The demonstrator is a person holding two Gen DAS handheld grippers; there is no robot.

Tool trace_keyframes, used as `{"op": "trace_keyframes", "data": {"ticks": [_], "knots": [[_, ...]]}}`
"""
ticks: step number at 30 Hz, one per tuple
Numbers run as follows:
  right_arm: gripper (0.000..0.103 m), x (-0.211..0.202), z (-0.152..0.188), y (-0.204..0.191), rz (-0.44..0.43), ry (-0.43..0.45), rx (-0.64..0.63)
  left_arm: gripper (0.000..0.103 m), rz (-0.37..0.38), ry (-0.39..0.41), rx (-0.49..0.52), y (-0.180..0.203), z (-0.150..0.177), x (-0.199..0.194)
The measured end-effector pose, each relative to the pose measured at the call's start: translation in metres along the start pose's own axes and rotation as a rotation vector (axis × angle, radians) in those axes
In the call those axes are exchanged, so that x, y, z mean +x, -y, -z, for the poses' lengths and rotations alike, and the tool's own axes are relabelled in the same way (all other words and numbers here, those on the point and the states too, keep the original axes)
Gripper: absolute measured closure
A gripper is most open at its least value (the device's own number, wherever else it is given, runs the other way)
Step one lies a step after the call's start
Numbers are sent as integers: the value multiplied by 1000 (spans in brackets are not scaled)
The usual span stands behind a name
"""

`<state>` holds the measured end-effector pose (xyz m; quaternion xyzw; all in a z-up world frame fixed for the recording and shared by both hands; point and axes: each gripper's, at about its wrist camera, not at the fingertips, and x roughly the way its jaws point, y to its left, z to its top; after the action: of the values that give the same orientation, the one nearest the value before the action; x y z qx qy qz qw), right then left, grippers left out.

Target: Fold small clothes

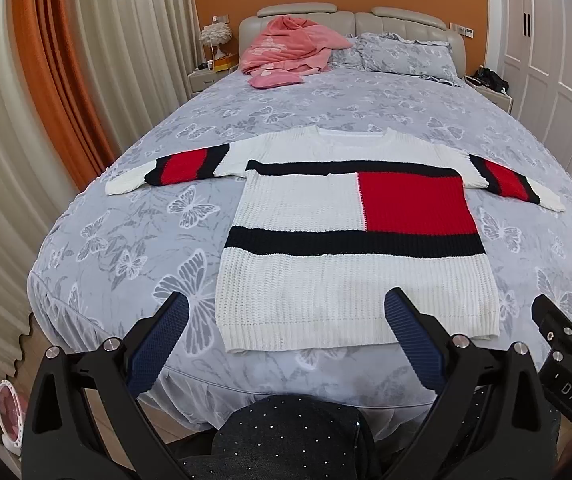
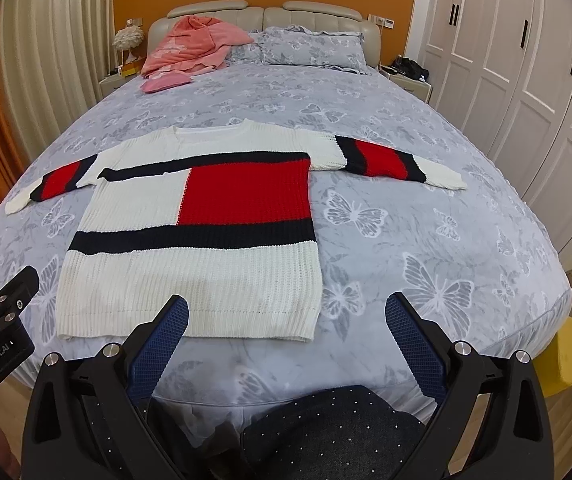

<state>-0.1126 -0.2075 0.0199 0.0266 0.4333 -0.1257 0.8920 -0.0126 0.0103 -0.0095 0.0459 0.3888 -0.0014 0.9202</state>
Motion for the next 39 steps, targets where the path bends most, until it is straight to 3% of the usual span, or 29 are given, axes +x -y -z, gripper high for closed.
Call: {"op": "trace_keyframes", "data": {"ticks": [39], "knots": [[6,4,2,-3,-16,-14,0,7,-19,-9,17,2,7,3]]}}
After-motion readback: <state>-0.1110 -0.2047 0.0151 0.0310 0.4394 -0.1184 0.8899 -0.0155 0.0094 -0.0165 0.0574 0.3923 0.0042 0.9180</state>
